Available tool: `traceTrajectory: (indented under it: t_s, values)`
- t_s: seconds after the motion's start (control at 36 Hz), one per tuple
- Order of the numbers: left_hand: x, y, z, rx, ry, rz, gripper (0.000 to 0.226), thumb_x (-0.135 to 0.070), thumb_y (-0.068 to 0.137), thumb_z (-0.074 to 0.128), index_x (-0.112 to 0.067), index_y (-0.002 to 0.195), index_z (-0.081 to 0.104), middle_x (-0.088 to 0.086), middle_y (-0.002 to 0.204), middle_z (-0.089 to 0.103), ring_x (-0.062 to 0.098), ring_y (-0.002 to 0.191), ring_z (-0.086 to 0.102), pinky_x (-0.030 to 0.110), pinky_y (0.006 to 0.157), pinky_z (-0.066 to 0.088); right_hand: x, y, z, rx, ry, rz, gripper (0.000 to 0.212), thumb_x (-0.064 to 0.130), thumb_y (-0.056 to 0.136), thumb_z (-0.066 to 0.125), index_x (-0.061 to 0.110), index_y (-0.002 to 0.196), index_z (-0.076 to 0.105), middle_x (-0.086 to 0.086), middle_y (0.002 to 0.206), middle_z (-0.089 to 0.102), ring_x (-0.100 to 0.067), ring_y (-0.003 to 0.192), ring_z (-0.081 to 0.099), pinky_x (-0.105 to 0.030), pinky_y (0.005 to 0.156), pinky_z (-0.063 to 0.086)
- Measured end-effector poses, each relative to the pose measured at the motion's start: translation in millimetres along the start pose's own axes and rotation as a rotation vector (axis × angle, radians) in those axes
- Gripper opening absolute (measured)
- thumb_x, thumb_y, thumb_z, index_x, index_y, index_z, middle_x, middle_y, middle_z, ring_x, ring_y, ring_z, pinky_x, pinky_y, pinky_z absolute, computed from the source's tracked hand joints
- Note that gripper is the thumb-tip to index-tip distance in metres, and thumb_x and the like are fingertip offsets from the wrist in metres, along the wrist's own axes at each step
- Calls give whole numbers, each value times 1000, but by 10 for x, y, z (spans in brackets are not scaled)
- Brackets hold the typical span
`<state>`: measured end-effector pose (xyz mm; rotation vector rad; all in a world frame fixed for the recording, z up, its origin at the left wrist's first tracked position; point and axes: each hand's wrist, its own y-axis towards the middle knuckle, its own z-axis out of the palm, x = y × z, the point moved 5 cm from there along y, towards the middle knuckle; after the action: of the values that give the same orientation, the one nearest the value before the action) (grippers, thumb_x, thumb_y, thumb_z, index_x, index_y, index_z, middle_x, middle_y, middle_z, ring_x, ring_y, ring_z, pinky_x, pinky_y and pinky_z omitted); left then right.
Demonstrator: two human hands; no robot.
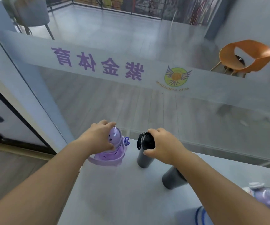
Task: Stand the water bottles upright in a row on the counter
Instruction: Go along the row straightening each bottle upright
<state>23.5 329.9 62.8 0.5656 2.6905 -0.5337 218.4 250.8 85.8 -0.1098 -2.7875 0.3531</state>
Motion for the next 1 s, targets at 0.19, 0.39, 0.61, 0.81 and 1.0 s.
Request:
traceTrajectory:
  t_s: [0.19, 0.39, 0.61, 0.81, 1.0]
  values:
    - [-28, 216, -82, -4, -21, 20, 88, -31, 70, 72, -28, 143, 24, -3, 143, 34, 28, 126, 34, 38, 96, 39, -21, 182, -69, 1, 22, 51, 57, 36, 76, 65, 18, 126, 46, -11, 114, 50, -32, 104, 50, -35, 84, 44]
    - [-31, 332, -97, -22, -59, 46, 87, -27, 72, 73, -26, 144, 24, -2, 143, 33, 28, 126, 33, 40, 97, 40, 31, 272, -77, 11, 15, 47, 62, 41, 76, 66, 18, 129, 45, -11, 116, 50, -31, 106, 49, -39, 90, 46]
    - [-12, 361, -89, -35, -90, 40, 89, -24, 70, 76, -28, 143, 25, 0, 146, 20, 27, 125, 38, 37, 96, 44, 38, 281, -67, 21, -20, 51, 69, 47, 76, 66, 19, 133, 40, -10, 122, 48, -30, 110, 48, -40, 92, 46]
    - [-40, 294, -99, -73, -64, 32, 88, -26, 71, 76, -27, 143, 26, 4, 147, 17, 28, 132, 27, 39, 101, 39, 14, 233, -105, 77, -52, 27, 86, 59, 75, 63, 21, 143, 25, -8, 135, 40, -30, 122, 40, -44, 96, 44]
    - [-227, -3, -370, -243, 6, 94, 55, -37, 77, 70, -23, 126, 50, 3, 132, 44, 26, 115, 46, 35, 91, 42, -90, -16, -457, -60, -16, 1, 70, 53, 80, 61, 23, 139, 37, -5, 138, 44, -27, 124, 43, -40, 96, 39]
